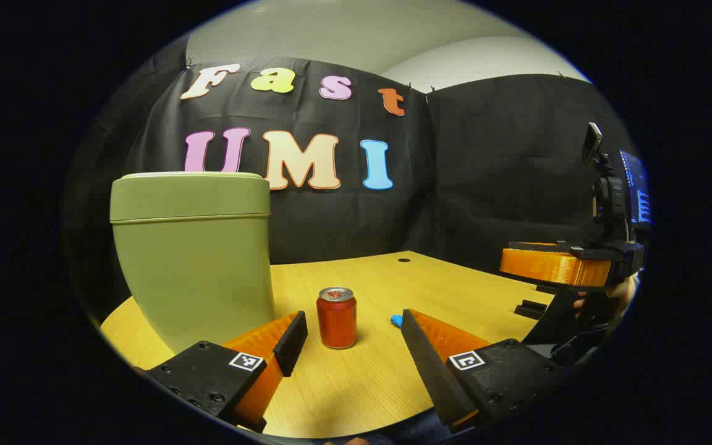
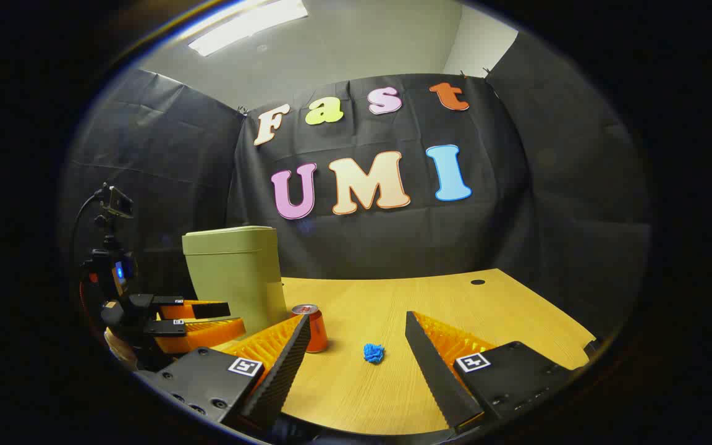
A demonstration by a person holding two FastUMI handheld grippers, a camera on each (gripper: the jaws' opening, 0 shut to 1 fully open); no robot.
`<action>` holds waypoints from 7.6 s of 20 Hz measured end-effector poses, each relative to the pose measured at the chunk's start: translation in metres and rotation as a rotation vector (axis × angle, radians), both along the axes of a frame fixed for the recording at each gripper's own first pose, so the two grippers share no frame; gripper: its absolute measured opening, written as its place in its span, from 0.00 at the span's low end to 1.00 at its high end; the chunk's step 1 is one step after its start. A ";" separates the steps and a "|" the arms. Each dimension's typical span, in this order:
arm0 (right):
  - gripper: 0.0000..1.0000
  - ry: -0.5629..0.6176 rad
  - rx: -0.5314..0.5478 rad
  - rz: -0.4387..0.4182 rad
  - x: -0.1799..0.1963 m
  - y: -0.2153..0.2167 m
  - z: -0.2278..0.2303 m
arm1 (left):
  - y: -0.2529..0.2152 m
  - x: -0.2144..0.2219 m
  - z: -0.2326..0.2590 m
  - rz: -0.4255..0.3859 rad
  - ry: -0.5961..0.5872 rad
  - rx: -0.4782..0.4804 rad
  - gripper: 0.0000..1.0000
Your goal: Press the lid of the desktop garbage bin to open it, pick up the crumpled paper on the desktop and throw it into the bin, then pick up the pop can on the desktop and drop it into the bin, and finally close the garbage bin lid.
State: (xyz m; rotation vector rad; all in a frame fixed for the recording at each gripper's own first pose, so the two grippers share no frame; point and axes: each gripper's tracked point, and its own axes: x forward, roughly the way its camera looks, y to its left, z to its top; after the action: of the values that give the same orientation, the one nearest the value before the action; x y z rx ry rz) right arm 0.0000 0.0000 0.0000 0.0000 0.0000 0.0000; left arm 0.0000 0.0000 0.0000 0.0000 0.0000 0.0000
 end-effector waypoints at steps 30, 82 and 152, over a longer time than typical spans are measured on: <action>0.97 0.000 -0.011 -0.004 0.001 -0.003 -0.001 | -0.009 -0.015 0.025 -0.061 -0.060 0.002 0.44; 0.97 -0.004 0.013 -0.037 -0.006 -0.028 0.003 | 0.189 0.004 0.147 0.256 -0.094 -0.028 0.00; 0.98 0.717 -0.076 0.030 0.152 -0.022 -0.109 | 0.035 0.018 0.003 -0.114 -0.042 -0.004 0.93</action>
State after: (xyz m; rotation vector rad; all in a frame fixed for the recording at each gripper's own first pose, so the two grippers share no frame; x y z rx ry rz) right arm 0.1520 -0.0218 -0.1094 -0.0756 0.7172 0.0297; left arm 0.0182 0.0345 0.0029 -0.0039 -0.0417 -0.1139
